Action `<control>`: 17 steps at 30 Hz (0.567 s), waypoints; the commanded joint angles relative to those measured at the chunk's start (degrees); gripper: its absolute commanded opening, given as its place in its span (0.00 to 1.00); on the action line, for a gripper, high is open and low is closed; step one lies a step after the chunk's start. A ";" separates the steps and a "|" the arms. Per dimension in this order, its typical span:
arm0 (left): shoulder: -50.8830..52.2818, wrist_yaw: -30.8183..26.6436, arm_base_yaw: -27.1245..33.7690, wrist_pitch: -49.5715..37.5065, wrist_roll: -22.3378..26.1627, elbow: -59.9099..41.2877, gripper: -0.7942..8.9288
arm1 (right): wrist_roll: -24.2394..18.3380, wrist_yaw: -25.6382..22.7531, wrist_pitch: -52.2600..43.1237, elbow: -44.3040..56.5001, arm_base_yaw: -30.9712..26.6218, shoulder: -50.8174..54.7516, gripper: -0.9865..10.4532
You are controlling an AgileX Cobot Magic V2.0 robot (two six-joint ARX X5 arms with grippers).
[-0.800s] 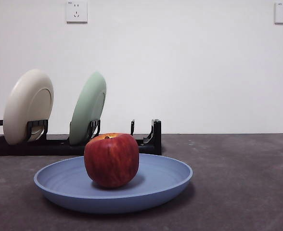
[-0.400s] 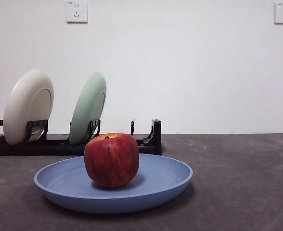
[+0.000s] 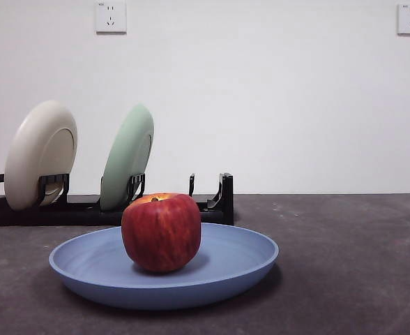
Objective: Take the blue plate from the plate rack,put the plate on the table,take the apple from the table,put the apple in the plate
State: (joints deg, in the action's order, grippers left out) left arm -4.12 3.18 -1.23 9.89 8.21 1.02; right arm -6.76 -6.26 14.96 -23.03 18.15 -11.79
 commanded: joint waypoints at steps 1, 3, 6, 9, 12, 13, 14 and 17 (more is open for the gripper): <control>-0.02 0.17 0.17 -0.33 -0.70 -0.50 0.08 | 1.25 1.57 -5.38 6.93 -5.35 2.23 0.09; -0.02 0.17 0.17 -0.33 -0.72 -0.50 0.08 | 2.60 1.38 -8.09 10.73 -8.61 3.65 0.09; -0.02 0.17 0.17 -0.33 -0.70 -0.50 0.08 | 3.69 1.36 -9.25 14.47 -12.22 5.53 0.09; -0.02 0.17 0.17 -0.33 -0.70 -0.50 0.08 | 3.80 1.36 -9.27 17.59 -15.12 7.76 0.09; -0.02 0.17 0.17 -0.33 -0.70 -0.50 0.08 | 4.31 1.36 -9.16 19.80 -17.51 9.66 0.09; -0.02 0.17 0.17 -0.33 -0.72 -0.50 0.08 | 4.57 1.36 -9.18 20.37 -18.01 10.14 0.09; -0.02 0.17 0.17 -0.33 -0.70 -0.50 0.08 | 5.14 1.33 -9.16 20.96 -18.47 10.62 0.09; -0.02 0.17 0.17 -0.33 -0.70 -0.50 0.08 | 6.62 1.31 -6.99 22.23 -19.04 11.37 0.09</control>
State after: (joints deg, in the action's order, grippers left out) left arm -4.12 3.20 -1.23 9.89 7.86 1.02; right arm -1.83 -4.95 7.64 -1.52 -0.86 -0.58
